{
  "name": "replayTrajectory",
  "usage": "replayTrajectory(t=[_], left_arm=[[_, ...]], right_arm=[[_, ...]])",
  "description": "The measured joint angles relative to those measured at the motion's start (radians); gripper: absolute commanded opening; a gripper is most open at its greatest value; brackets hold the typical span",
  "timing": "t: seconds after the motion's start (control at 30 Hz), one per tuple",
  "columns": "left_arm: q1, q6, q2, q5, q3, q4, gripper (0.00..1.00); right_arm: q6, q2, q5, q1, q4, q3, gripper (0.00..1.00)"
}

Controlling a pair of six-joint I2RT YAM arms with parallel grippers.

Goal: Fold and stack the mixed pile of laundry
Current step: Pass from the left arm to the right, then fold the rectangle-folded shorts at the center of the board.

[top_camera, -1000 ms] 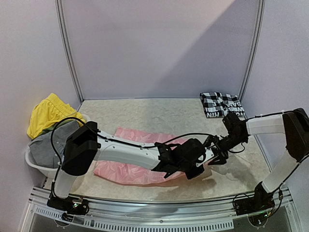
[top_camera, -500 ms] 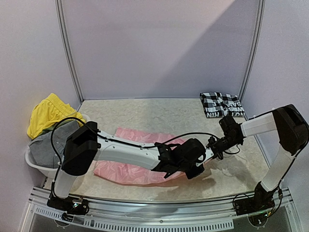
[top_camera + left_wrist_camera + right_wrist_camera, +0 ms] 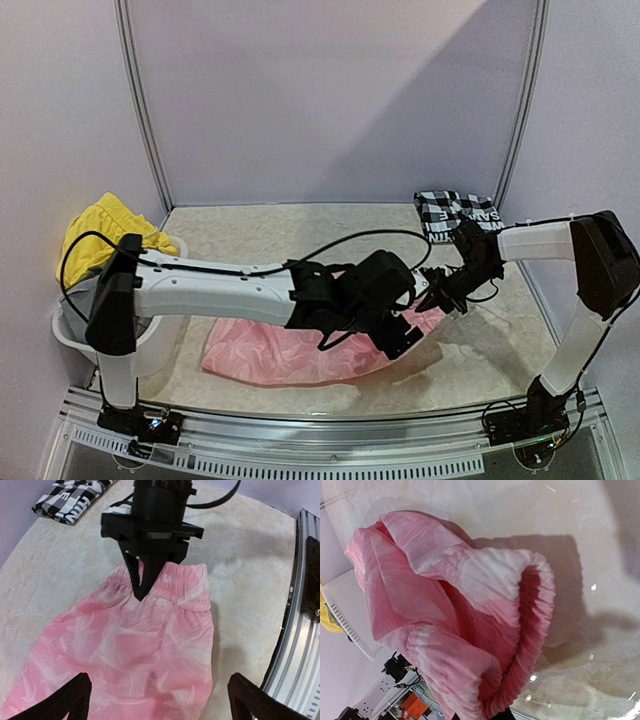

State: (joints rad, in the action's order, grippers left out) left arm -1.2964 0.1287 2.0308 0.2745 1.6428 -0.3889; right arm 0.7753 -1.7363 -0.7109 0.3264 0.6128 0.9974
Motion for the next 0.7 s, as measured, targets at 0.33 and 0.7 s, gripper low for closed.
replayTrajectory(t=[0.33,0.7], left_arm=[[0.136,0.182,-0.179,-0.103,-0.089,-0.201,0.7],[0.246,0.288,-0.191,-0.189,-0.225,-0.273,0.65]], right_arm=[[-0.167,0.004,0.205,-0.015,0.302,0.193,0.0],[-0.232,0.055,0.338,-0.04,0.569,0.418,0.0]])
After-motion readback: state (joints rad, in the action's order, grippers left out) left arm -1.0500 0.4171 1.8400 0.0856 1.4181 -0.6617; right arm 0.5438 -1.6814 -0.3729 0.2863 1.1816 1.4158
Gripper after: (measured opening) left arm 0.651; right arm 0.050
